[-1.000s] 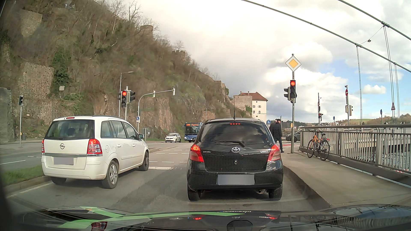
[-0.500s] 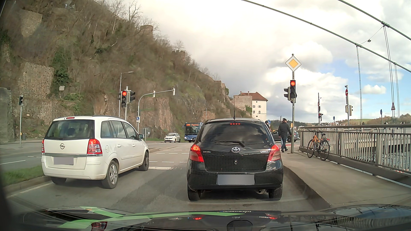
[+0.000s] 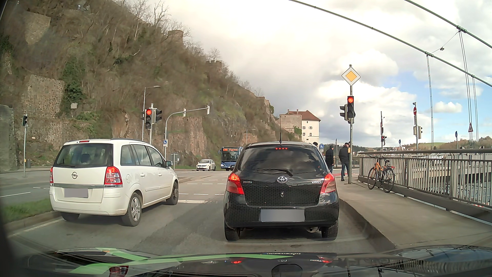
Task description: Follow the waypoints while adhering to traffic rules and regulations
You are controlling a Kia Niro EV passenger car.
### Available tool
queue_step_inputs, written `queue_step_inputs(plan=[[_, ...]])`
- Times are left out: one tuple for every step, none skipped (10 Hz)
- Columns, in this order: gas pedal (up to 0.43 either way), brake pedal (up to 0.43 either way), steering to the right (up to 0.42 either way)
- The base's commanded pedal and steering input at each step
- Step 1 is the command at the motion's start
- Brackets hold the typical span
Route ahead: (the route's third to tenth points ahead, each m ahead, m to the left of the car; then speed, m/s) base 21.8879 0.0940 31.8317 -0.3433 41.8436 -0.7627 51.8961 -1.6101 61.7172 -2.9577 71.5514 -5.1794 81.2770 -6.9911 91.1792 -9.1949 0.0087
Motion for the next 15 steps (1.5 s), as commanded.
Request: queue_step_inputs(plan=[[0.0,0.372,0.01],[0.0,0.372,0.01],[0.0,0.372,0.01],[0.0,0.372,0.01],[0.0,0.366,0.01],[0.0,0.372,0.01],[0.0,0.372,0.01],[0.0,0.372,0.01],[0.0,0.372,0.01],[0.0,0.372,0.01],[0.0,0.372,0.01],[0.0,0.372,0.01],[0.0,0.372,0.01],[0.0,0.372,0.01],[0.0,0.372,0.01]])
